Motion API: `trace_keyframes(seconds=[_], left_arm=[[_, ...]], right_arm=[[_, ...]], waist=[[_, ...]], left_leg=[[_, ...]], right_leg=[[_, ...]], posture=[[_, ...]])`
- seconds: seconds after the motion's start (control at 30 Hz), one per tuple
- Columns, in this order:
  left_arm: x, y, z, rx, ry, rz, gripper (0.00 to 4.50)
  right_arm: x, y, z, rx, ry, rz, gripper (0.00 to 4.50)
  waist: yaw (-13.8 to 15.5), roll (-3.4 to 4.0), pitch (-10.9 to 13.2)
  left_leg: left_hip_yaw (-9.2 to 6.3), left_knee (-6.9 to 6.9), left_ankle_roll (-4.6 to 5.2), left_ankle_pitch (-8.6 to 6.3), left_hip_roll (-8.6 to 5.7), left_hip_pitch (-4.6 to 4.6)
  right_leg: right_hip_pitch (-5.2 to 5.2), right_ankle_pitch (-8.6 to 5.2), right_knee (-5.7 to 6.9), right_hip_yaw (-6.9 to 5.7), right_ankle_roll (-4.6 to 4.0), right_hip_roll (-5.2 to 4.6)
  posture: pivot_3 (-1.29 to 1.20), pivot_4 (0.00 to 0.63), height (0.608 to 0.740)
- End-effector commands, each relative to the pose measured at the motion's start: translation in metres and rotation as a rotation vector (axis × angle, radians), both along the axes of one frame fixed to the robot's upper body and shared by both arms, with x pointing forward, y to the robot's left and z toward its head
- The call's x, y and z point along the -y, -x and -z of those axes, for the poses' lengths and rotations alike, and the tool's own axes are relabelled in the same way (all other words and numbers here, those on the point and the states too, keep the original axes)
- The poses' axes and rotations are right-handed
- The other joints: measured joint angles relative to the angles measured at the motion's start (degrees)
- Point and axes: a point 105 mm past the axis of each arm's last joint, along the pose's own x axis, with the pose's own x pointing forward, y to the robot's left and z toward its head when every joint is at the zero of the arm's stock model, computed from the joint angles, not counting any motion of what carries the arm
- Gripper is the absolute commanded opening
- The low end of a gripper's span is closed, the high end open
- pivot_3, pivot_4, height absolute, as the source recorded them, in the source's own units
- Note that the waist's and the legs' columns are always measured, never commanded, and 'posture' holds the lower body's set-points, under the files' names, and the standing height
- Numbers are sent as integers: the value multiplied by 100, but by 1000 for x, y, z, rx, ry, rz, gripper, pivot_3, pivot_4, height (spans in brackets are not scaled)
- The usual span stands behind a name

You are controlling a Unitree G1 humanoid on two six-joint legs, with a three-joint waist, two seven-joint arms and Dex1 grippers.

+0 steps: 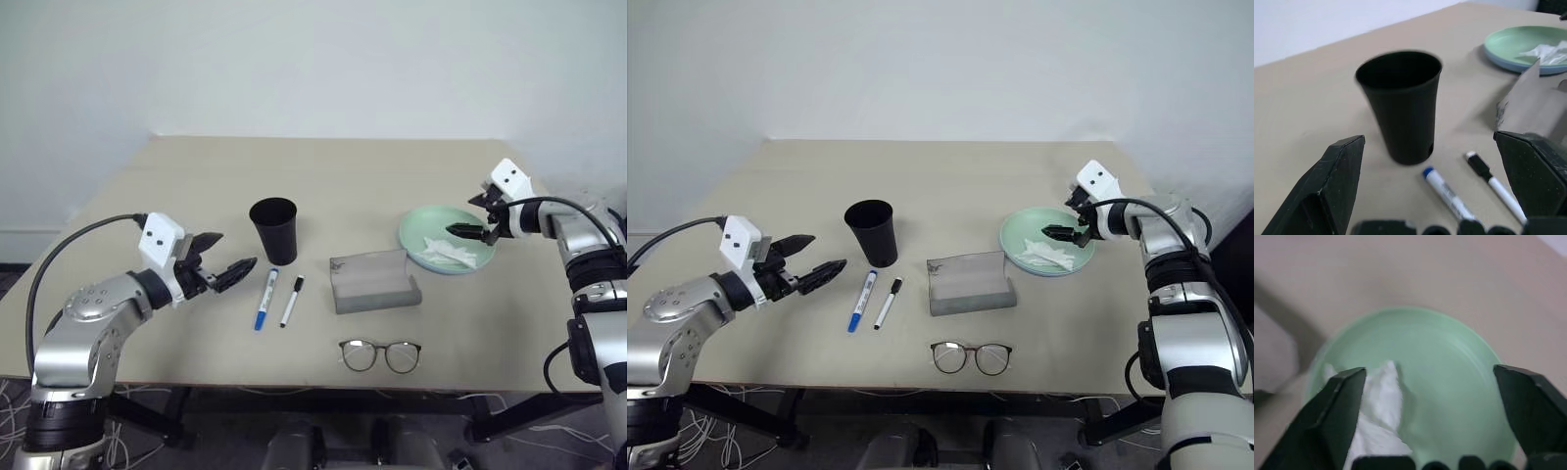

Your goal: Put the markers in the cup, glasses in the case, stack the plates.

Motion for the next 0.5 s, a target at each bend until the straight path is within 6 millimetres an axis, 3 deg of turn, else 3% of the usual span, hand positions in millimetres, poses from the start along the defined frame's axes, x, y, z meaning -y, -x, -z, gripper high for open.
trace_keyframes(seconds=[0.03, 0.2, 0.5], left_arm=[[22, -4, -16, 63, -64, 123, 4500], [57, -2, -11, 12, -119, 319, 4500], [95, 4, 15, -97, -201, 575, 4500]], right_arm=[[-17, 17, -28, 5, -72, -153, 4424], [-28, 40, -22, -81, -74, -266, 4424], [-48, 77, -8, -184, -19, -472, 4424]], waist=[[-6, 0, -1], [-5, -2, -2], [-2, -1, 0]], left_leg=[[0, 0, 0, 0, 0, 1], [-1, 0, 0, -1, 0, 2], [-2, 17, 2, -2, 4, 0]], right_leg=[[1, 0, 0, 0, 0, 1], [1, 0, 2, -2, 0, 1], [-3, -1, 13, -3, -1, 0]], posture=[[0, 0, 727], [0, 0, 727], [0, 0, 727]])
